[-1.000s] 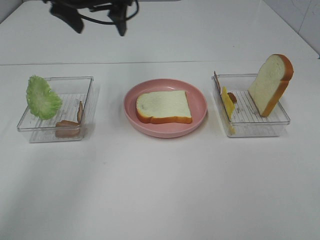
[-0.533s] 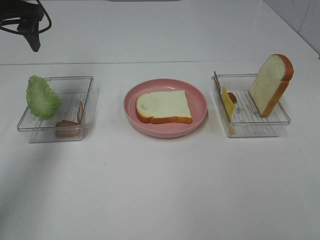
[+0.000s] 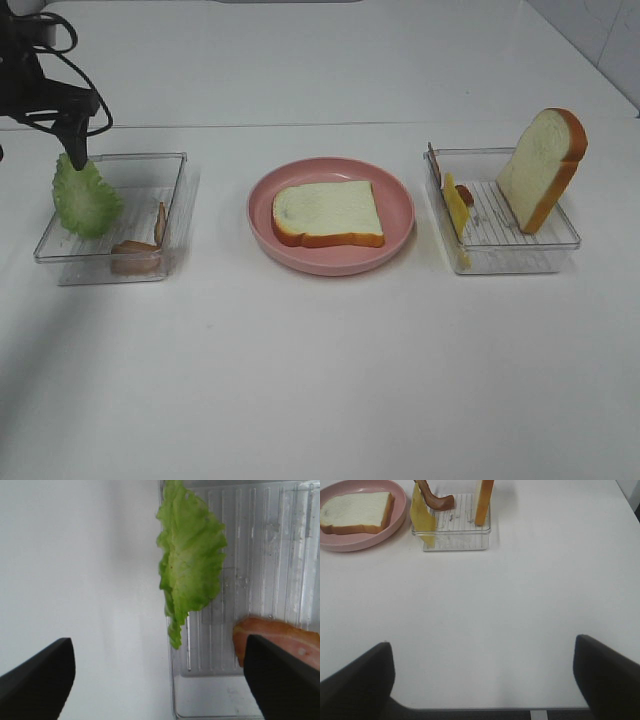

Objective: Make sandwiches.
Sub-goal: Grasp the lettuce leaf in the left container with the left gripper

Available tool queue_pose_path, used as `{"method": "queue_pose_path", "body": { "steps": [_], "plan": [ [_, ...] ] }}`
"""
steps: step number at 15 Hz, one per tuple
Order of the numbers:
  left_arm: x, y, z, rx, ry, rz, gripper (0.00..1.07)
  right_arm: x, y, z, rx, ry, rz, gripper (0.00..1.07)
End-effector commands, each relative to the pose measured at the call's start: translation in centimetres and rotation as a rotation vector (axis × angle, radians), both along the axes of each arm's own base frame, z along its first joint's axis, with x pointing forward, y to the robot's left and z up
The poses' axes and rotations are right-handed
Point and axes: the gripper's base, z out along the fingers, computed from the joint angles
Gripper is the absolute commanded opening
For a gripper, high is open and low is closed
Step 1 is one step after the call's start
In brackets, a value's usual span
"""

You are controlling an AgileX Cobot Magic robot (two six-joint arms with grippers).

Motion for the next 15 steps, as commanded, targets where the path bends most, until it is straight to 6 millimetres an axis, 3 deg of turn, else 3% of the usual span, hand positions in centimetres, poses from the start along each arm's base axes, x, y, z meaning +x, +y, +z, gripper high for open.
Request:
{"method": "queue_pose_path", "body": {
  "steps": [1, 6, 10, 13, 15],
  "plan": [
    [0.2, -0.1, -1.2, 0.008, 0.061, -0.002, 0.84, -0.4, 0.0, -0.1, -0.005, -0.030, -0.001, 0.94],
    [2.2, -0.3, -2.5, -0.005, 0.033, 0.004, 0.84, -0.4, 0.0, -0.1, -0.005, -0.030, -0.001, 0.94],
    [2.3, -0.3, -4.1, -0.004, 0.068, 0.004, 0.84, -0.4, 0.0, -0.1, -0.005, -0.030, -0.001, 0.94],
    [2.4, -0.3, -4.1, -0.004, 0.066, 0.003, 0.83, -0.4, 0.0, -0.1, -0.005, -0.030, -0.001, 0.94],
    [2.4, -0.3, -4.1, -0.004, 0.066, 0.003, 0.65, -0.4, 0.0, -0.1, -0.005, -0.030, -0.001, 0.94]
  ]
}}
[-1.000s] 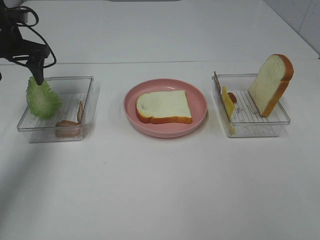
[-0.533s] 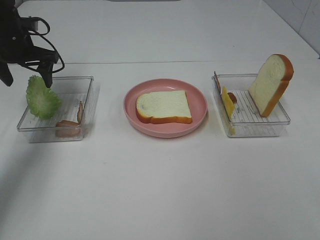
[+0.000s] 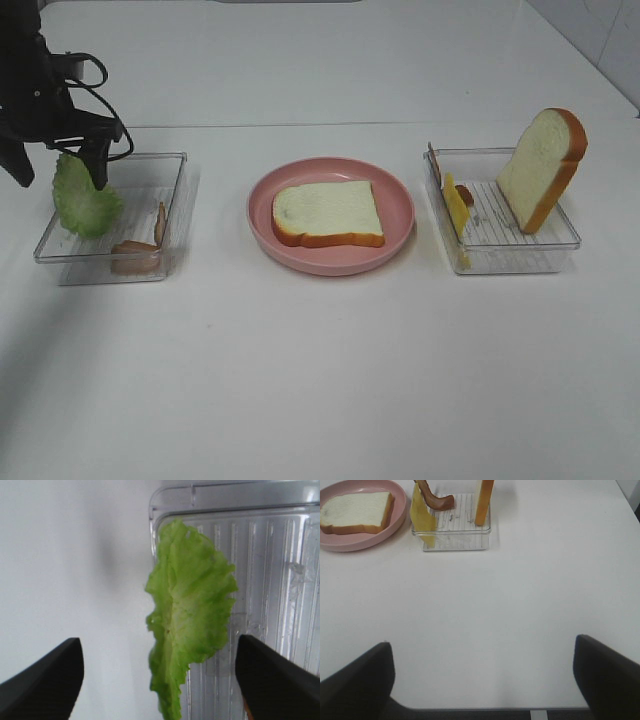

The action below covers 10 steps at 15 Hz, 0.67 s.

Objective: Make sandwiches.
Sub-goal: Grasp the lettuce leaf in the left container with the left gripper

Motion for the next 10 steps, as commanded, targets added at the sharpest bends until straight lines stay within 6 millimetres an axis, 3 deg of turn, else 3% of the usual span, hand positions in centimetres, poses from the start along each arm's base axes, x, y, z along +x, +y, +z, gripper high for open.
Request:
{"method": "queue_pose_path", "body": {
  "steps": [1, 2, 3, 6, 7, 10],
  "plan": [
    [-0.40, -0.16, 0.02, -0.002, 0.044, 0.002, 0.57, -0.35, 0.00, -0.07, -0.005, -0.030, -0.001, 0.94],
    [-0.40, -0.16, 0.02, -0.002, 0.044, 0.002, 0.54, -0.35, 0.00, -0.07, -0.005, -0.030, -0.001, 0.94],
    [-0.38, -0.14, 0.02, 0.001, 0.043, -0.008, 0.39, -0.35, 0.00, -0.07, -0.005, -0.030, -0.001, 0.94],
    [-0.42, -0.14, 0.02, 0.001, 0.047, -0.009, 0.23, -0.35, 0.00, -0.07, -0.005, -0.030, -0.001, 0.94],
    [-0.43, -0.14, 0.02, 0.003, 0.050, -0.030, 0.03, -0.35, 0.00, -0.07, -0.005, -0.030, -0.001, 0.94],
    [-0.48, -0.13, 0.01, 0.004, 0.055, -0.038, 0.00, -0.35, 0.00, -0.07, -0.005, -0.030, -0.001, 0.94]
  ]
}}
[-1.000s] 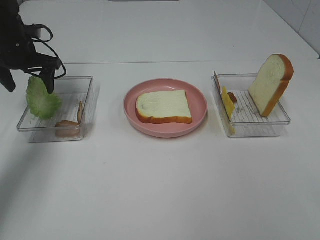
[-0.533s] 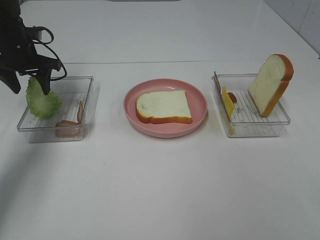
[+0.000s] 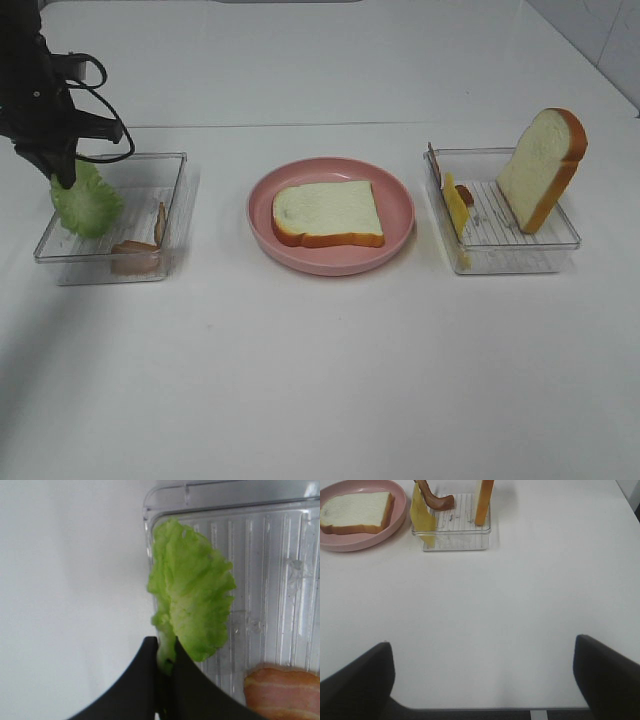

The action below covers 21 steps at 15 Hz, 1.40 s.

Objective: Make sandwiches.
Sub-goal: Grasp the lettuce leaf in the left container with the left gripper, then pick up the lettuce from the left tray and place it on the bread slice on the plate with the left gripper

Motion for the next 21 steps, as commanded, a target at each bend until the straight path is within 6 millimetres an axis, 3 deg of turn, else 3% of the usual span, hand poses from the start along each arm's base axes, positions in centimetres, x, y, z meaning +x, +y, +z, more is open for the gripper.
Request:
{"method": "queue_pose_path", "body": {
  "steps": [1, 4, 8, 10, 11, 12, 13, 15, 17, 19, 21],
  "plan": [
    [-0.6, -0.1, 0.2, 0.003, 0.059, -0.004, 0.00, -0.4, 0.0, -0.1, -0.005, -0.030, -0.001, 0.94],
    [-0.8, -0.1, 1.6, 0.003, 0.052, 0.004, 0.00, -0.4, 0.0, -0.1, -0.005, -0.030, -0.001, 0.94],
    [-1.5, -0.5, 6.1, -0.046, -0.042, 0.015, 0.00, -0.4, 0.0, -0.1, -0.005, -0.030, -0.001, 0.94],
    [-2.5, -2.1, 9.8, -0.064, -0.117, -0.027, 0.00, -0.4, 0.0, -0.1, -0.005, -0.030, -0.001, 0.94],
    [-2.8, -2.7, 10.6, -0.072, -0.133, -0.040, 0.00, -0.4, 0.0, -0.1, -0.005, -0.030, -0.001, 0.94],
    [-3.3, -3.9, 11.8, -0.087, -0.158, -0.072, 0.00, -0.4, 0.0, -0.1, -0.005, -0.030, -0.001, 0.94],
    [-4.2, -6.4, 13.1, -0.139, -0.180, -0.136, 0.00, -0.4, 0.0, -0.1, -0.005, -0.030, -0.001, 0.94],
    [-4.6, -9.1, 13.2, -0.207, -0.182, -0.207, 0.00, -0.4, 0.0, -0.1, -0.005, -0.030, -0.001, 0.94],
    [-4.9, -13.6, 13.1, -0.341, -0.238, -0.297, 0.00, -0.4, 0.0, -0.1, -0.005, -0.030, -0.001, 0.94],
    [-4.9, -16.1, 12.4, -0.423, -0.253, -0.334, 0.00, -0.4, 0.0, -0.1, -0.005, -0.030, -0.001, 0.94],
    [-4.9, -20.0, 10.4, -0.536, -0.235, -0.402, 0.00, -0.4, 0.0, -0.1, -0.005, -0.030, -0.001, 0.94]
  ]
}}
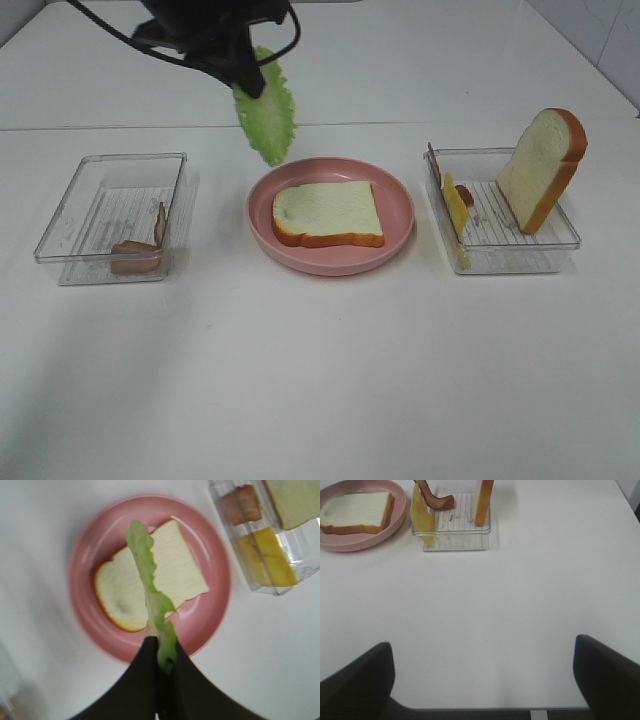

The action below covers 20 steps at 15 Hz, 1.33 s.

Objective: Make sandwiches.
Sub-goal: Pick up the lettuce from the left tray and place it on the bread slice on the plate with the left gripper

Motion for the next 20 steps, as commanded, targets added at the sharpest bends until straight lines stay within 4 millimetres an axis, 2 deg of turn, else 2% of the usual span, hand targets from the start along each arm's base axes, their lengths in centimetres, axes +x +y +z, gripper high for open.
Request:
{"method": "queue_pose_path", "body": {
  "steps": [1, 5, 8, 9, 12, 13, 17, 20],
  "plan": [
    [0.2, -2.6, -1.4, -0.069, 0.004, -0.054, 0.00, -0.4, 0.0, -0.1, -0.005, -0.030, -0.001, 0.94],
    [1.4, -6.4, -5.1, -0.170, 0.066, -0.099, 0.00, -0.4, 0.0, -0.1, -0.005, -0.030, -0.001, 0.94],
    [1.9, -7.7, -6.5, -0.247, 0.107, -0.114, 0.00, -0.4, 0.0, -0.1, -0.005, -0.030, -0.001, 0.94],
    [2.1, -8.1, -8.0, -0.255, 0.153, -0.127, 0.00, -0.4, 0.0, -0.1, -0.005, -0.030, -0.001, 0.94],
    [2.2, -8.0, -9.6, -0.218, 0.175, -0.127, 0.00, -0.4, 0.0, -0.1, -0.005, -0.030, -0.001, 0.94],
    [2.3, -7.6, -10.2, -0.154, 0.167, -0.132, 0.00, -0.4, 0.0, -0.1, -0.005, -0.030, -0.001, 0.94],
    [2.6, -6.4, -11.0, 0.000, 0.137, -0.126, 0.00, -0.4, 0.0, -0.1, -0.005, -0.030, -0.001, 0.94],
    [3.0, -6.1, -11.1, 0.030, 0.098, -0.115, 0.00, -0.4, 0.0, -0.1, -0.005, -0.030, -0.001, 0.94]
  ]
}}
